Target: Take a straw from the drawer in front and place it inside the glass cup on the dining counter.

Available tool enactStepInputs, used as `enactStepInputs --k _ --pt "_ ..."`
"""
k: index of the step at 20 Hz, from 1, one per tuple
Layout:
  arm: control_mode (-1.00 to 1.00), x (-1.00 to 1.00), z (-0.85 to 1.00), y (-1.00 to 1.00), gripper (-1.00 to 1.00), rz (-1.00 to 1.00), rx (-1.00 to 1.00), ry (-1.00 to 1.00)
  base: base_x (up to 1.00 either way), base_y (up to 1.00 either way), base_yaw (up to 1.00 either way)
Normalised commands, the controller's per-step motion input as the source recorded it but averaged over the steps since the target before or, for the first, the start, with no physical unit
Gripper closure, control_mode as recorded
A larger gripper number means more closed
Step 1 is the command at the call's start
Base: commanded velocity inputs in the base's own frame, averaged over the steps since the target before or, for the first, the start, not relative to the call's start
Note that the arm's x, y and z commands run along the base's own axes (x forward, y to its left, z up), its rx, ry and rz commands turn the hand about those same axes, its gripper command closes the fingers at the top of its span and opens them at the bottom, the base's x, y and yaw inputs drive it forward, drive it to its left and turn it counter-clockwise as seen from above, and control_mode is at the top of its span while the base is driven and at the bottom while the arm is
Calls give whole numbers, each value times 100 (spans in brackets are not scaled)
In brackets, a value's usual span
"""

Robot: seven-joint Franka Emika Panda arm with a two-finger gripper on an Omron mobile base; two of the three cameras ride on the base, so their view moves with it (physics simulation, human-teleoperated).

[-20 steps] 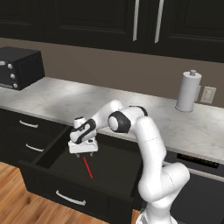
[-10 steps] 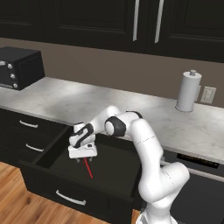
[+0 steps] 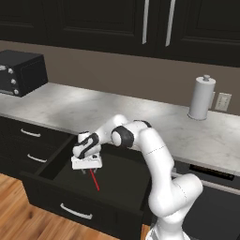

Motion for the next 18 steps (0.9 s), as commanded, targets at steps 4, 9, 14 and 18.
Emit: enactStepInputs --k 4,9,14,18 --pt "-100 -28 -77 0 100 0 0 3 0 0 0" --pt "-100 -42 -50 -2 100 0 0 0 0 0 0" --pt "-100 -64 9 0 100 0 1 -19 0 0 0" --pt "-100 -46 86 -7 100 0 8 -28 0 0 0"
